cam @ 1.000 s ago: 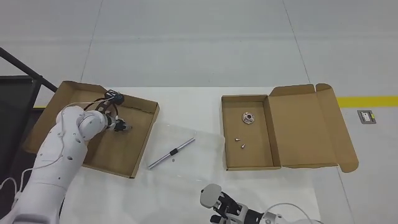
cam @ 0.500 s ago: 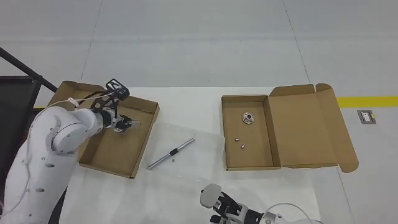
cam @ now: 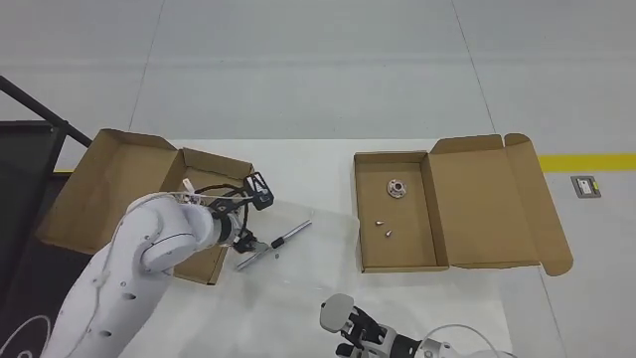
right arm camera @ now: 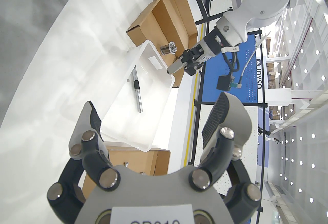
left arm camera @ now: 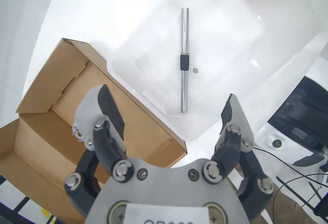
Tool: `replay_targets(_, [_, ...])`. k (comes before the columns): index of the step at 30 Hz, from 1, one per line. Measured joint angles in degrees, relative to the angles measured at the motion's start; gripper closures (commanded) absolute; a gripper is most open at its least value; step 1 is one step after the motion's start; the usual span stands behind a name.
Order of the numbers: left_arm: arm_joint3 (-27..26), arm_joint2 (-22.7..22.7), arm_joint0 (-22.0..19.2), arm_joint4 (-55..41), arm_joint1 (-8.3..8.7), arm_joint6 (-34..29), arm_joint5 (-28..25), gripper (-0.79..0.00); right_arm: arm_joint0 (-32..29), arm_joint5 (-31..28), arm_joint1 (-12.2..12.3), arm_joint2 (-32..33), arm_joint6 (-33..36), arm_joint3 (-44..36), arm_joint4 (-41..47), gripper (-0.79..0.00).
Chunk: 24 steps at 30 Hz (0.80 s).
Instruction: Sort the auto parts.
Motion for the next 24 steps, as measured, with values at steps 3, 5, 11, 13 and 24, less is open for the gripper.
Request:
replay_targets(3, [2.7,3.7,-1.9,1.6,-0.70,1.2,-1.7,-0.785,0.0,0.0,0.0,0.0,0.0,0.0,0.0,-0.785])
replay_targets(5, [3.0,4.1,-2.1,1.6,-0.75,1.4,-2.0,-0.785,0.0,0.0,0.0,0.0,0.0,0.0,0.0,-0.785])
replay_targets(11, [2.9,3.9,-2.0,1.6,-0.72,1.4,-1.9,-0.785,-0.1,1.0,-0.1,0.2,-0.1,0.1,0.9,-0.785])
replay_targets(13, [3.0,3.9,-1.6,1.9,-0.70,2.0,-1.6,-0.785,-0.3,3.8,-0.2,0.7,0.0,0.5,2.6,-0.785])
replay_targets(24, [3.7,11.4,-3.8,7.9,-2.45,4.9,-1.9,-0.785,-4.1,11.2,-0.2,4.7,4.4,-0.4,5.6,-0.785])
